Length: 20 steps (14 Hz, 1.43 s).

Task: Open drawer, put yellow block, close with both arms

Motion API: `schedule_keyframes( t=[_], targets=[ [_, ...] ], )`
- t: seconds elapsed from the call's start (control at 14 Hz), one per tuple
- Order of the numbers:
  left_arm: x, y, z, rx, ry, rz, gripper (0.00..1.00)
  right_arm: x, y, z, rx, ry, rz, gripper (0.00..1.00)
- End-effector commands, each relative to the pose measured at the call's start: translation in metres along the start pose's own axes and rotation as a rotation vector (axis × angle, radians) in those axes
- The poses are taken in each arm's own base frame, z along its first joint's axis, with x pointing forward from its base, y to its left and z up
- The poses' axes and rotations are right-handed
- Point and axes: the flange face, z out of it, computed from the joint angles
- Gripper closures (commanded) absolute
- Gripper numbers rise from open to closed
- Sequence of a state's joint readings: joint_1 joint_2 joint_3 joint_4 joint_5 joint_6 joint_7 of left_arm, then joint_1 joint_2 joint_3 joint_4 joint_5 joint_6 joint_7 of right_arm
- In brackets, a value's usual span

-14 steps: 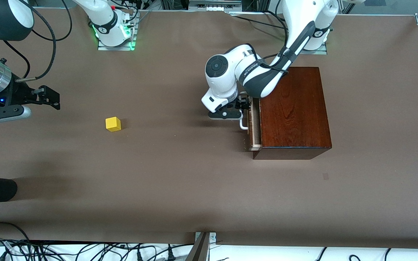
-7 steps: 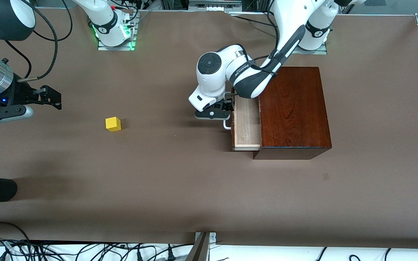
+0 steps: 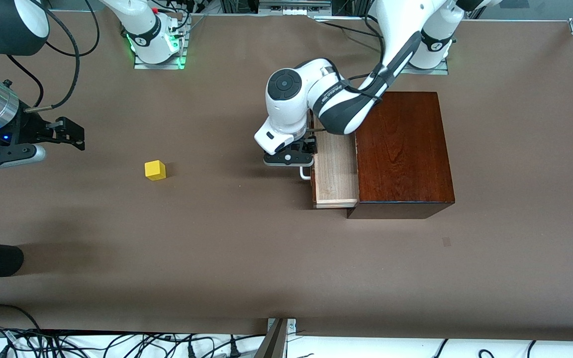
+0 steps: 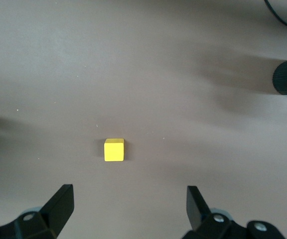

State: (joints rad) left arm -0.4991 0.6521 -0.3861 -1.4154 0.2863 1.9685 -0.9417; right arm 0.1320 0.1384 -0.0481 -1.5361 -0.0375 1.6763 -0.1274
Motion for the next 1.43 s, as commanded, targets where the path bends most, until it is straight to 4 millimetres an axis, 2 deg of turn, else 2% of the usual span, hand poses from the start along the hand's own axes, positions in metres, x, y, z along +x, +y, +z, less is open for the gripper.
schedule_keyframes(
  t=[0.0,0.21,0.36,0.5,0.71,0.79,0.86,1.0,1.14,1.29,1.36],
  targets=[
    [-0.006,-0.015,-0.048,0.063,-0.032,-0.002,0.0,0.0,-0.002,-0.01,0.047,0.01,0.004,0.0],
    [-0.011,-0.037,-0.089,0.106,-0.039,0.028,0.0,0.0,-0.001,0.0,0.066,-0.022,0.003,0.0],
    [-0.007,-0.067,-0.12,0.127,-0.058,0.041,0.0,0.001,-0.008,0.007,0.065,-0.042,-0.019,0.0],
    [0.009,-0.121,-0.161,0.103,-0.096,0.028,0.0,0.002,-0.013,0.028,0.069,-0.089,-0.039,0.0],
    [0.046,-0.203,-0.191,0.071,-0.093,-0.036,0.0,-0.001,-0.027,0.063,0.075,-0.127,-0.018,0.0],
    [0.053,-0.238,-0.204,0.044,-0.113,-0.032,0.0,-0.001,-0.032,0.075,0.073,-0.117,-0.008,0.0],
    [0.058,-0.277,-0.217,0.003,-0.157,-0.014,0.0,-0.003,-0.038,0.091,0.071,-0.112,-0.008,0.0],
    [0.059,-0.331,-0.233,-0.017,-0.193,0.024,0.0,-0.008,-0.042,0.133,0.072,-0.092,-0.006,0.0],
    [0.057,-0.357,-0.244,-0.023,-0.193,0.053,0.0,-0.022,-0.049,0.182,0.067,-0.049,0.004,0.0],
    [0.044,-0.362,-0.251,-0.006,-0.183,0.051,0.0,-0.036,-0.051,0.222,0.061,0.001,0.019,0.0],
    [0.035,-0.377,-0.253,-0.01,-0.17,0.032,0.0,-0.041,-0.052,0.239,0.06,0.012,0.021,0.0]
  ],
)
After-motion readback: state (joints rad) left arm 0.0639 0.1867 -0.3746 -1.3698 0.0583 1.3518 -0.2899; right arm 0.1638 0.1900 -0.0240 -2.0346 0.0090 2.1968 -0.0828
